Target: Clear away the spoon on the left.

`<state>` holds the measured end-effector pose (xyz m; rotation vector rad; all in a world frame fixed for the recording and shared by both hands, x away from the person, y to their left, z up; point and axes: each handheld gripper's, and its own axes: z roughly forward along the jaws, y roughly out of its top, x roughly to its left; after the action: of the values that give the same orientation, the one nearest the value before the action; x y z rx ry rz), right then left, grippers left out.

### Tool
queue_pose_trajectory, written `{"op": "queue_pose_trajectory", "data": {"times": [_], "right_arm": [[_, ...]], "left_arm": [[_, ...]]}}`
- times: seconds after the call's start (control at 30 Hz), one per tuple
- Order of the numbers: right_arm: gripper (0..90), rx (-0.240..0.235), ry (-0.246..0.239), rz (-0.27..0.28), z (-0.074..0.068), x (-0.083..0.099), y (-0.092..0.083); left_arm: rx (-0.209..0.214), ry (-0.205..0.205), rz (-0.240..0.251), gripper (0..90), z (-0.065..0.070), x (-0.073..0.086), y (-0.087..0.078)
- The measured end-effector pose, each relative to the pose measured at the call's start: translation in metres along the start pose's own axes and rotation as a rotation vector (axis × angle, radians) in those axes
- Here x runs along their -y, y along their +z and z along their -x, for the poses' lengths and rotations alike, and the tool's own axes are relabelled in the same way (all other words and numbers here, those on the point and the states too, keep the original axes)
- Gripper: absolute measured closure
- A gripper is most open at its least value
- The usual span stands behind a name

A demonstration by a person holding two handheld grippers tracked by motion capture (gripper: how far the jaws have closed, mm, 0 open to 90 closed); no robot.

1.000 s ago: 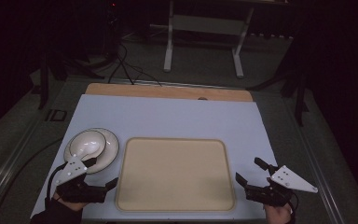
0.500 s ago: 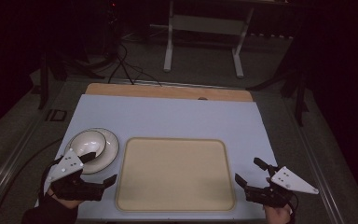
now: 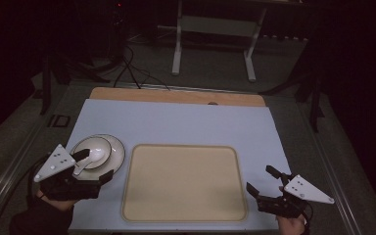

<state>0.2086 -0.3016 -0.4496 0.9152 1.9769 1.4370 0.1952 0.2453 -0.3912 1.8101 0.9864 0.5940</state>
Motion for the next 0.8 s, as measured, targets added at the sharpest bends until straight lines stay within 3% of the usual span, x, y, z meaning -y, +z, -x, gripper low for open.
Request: {"op": "queue_pose_trajectory", "data": {"times": [0.2, 0.37, 0.57, 0.8], "right_arm": [[12.0, 0.004, -0.003, -0.005, 0.0, 0.0, 0.001], [12.1, 0.008, -0.001, -0.004, 0.0, 0.001, 0.001], [12.2, 0.005, -0.003, -0.01, -0.001, 0.001, 0.002], [12.2, -0.006, -0.007, -0.016, -0.001, 0.001, 0.006]], "left_arm": [[-0.034, -0.016, 0.008, 6.3, -0.008, -0.002, -0.007], [-0.056, -0.047, -0.022, 6.3, -0.018, 0.007, -0.007], [-0.107, -0.137, -0.057, 6.3, -0.038, 0.026, -0.004], [-0.147, -0.206, -0.075, 6.3, -0.052, 0.042, -0.004]]}}
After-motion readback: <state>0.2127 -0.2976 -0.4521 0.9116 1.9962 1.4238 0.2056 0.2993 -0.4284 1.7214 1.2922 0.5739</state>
